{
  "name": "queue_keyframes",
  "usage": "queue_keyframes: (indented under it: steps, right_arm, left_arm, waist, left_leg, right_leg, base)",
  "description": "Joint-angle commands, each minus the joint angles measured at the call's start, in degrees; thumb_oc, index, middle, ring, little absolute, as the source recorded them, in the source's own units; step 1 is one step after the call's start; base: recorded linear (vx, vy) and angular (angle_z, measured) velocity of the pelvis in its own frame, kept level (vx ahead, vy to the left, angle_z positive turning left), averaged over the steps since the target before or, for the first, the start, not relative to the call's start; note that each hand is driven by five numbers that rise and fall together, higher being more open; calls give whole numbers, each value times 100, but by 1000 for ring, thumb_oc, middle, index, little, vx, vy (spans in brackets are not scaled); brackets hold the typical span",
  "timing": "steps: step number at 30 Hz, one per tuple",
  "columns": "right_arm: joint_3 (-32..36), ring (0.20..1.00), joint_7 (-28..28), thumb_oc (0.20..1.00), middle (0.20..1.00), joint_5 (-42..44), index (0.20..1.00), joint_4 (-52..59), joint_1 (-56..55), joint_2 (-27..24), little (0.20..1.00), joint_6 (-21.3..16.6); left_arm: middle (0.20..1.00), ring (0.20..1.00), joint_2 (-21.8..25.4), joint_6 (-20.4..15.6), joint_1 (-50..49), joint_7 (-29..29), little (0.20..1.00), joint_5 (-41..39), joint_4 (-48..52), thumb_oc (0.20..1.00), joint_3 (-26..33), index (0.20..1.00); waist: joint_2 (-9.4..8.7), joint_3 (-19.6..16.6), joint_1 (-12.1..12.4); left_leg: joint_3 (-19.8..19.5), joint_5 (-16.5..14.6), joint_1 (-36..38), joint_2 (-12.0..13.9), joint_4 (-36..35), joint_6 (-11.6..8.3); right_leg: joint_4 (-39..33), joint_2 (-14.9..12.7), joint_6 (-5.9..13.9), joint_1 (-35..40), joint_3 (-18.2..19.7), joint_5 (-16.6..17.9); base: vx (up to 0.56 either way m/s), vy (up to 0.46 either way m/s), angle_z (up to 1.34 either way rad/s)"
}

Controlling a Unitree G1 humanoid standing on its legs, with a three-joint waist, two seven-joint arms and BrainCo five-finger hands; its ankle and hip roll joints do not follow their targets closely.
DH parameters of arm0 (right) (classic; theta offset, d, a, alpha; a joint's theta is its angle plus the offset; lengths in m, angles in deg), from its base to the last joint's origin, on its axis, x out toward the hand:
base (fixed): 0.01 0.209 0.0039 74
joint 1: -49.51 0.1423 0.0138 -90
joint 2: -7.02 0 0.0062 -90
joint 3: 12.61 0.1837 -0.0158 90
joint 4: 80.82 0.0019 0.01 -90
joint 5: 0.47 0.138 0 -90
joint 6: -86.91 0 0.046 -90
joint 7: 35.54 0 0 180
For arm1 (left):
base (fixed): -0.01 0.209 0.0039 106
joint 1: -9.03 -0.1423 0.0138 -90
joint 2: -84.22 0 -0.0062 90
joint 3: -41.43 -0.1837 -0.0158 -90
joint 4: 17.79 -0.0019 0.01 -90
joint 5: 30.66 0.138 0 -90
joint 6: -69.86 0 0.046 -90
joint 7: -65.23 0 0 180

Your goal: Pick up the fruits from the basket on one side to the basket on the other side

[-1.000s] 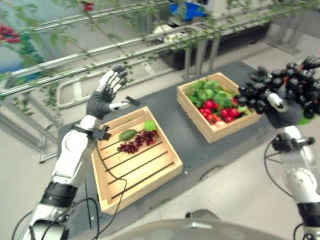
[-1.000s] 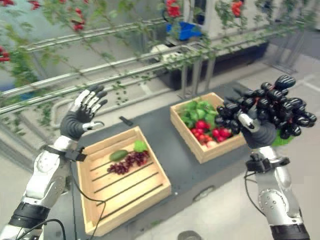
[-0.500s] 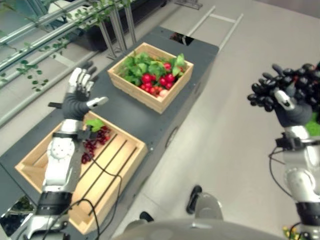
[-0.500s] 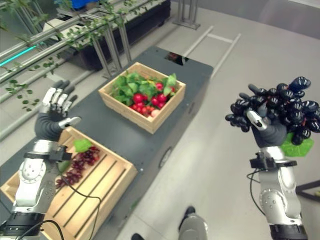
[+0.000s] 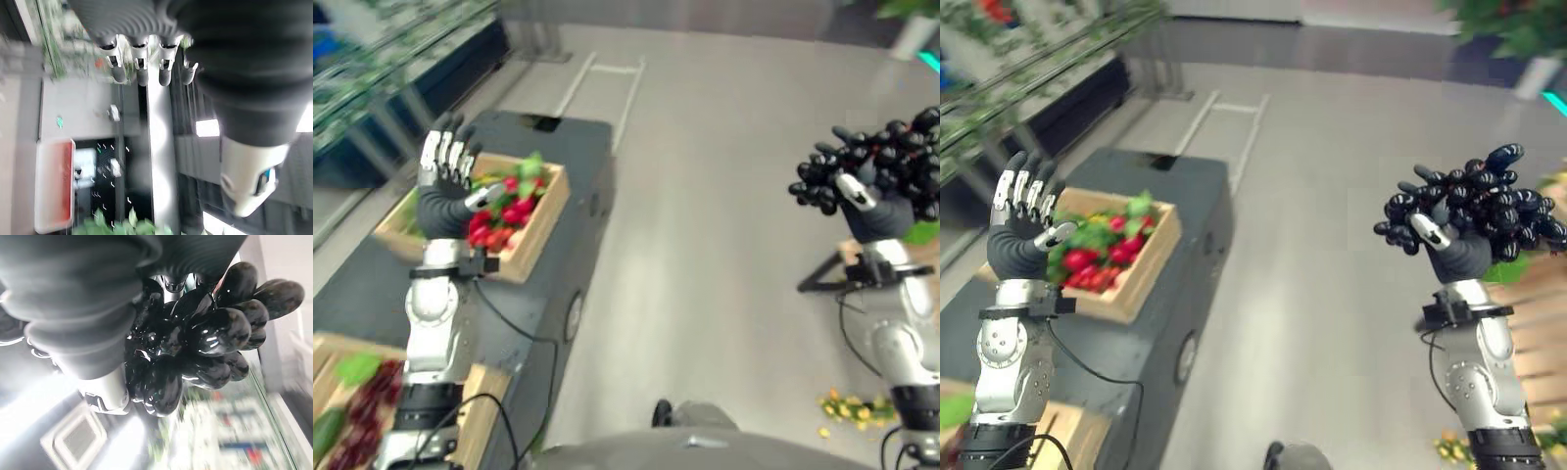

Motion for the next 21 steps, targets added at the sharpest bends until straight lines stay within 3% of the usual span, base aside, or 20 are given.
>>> queue_keyframes:
  steps: [1,2,4,5,7,10,14,21]
  right_arm:
    - [184,200,-72,200,200,-170,200,279,411,-157,200,-409]
    - [208,200,-65,200,200,-193,200,269,407,-146,200,-417]
    - [188,200,-17,200,200,-332,200,207,458,-114,200,-452]
    - [180,200,-19,200,200,-356,200,178,469,-70,200,-472]
    - [137,200,6,200,200,-493,200,80,484,-7,200,-501]
    - [90,200,74,200,200,-525,200,8,593,68,200,-522]
    - [208,200,49,200,200,-483,200,99,537,149,200,-452]
    - [298,200,143,200,200,-690,200,110,461,176,200,-388]
  left_arm:
    - [1000,1000,108,-362,139,-279,1000,258,100,1000,327,1000]
    - [1000,1000,121,-376,175,-306,1000,287,103,1000,334,1000]
    - [1000,1000,116,-392,179,-384,1000,394,121,1000,376,1000]
    - [1000,1000,93,-398,140,-409,1000,419,141,1000,428,1000]
    - [1000,1000,72,-444,87,-466,1000,457,155,1000,539,1000]
    - [1000,1000,94,-486,198,-587,1000,497,127,1000,605,1000]
    - [1000,1000,62,-515,165,-556,1000,417,166,1000,749,1000]
    - [1000,1000,128,-464,98,-440,1000,376,252,1000,690,1000]
  waist:
    - [13,23,-41]
    - [20,22,-5]
    - [63,-2,197]
    - [95,-3,272]
    - [148,-10,397]
    - [209,-47,521]
    - [371,-265,493]
    - [591,-398,292]
  left_leg:
    - [-1,360,-755,70,54,474]
    - [-198,254,-845,-34,-82,539]
    - [-1106,212,-1142,-716,-793,648]
    - [-1489,308,-1133,-884,-1156,649]
    - [-2173,520,-1150,-1089,-1630,611]
    - [-2764,825,-1239,-1338,-1973,586]
    - [-2624,723,-769,-1311,-2389,761]
    - [-1952,528,-273,-1259,-2701,970]
  right_leg:
    - [-554,77,834,668,-343,-125]
    - [-540,84,853,689,-218,-122]
    - [-505,163,901,720,209,-90]
    - [-481,243,906,748,408,-114]
    - [-479,366,924,817,753,-149]
    - [-526,492,978,836,1176,-78]
    - [-519,511,1094,914,1522,-173]
    - [-202,348,1397,764,2054,-242]
  base:
    - [106,-7,-128]
    - [127,43,-93]
    - [167,67,-120]
    - [223,53,-144]
    - [199,39,-160]
    - [128,29,-145]
    - [173,145,-135]
    - [91,188,-75]
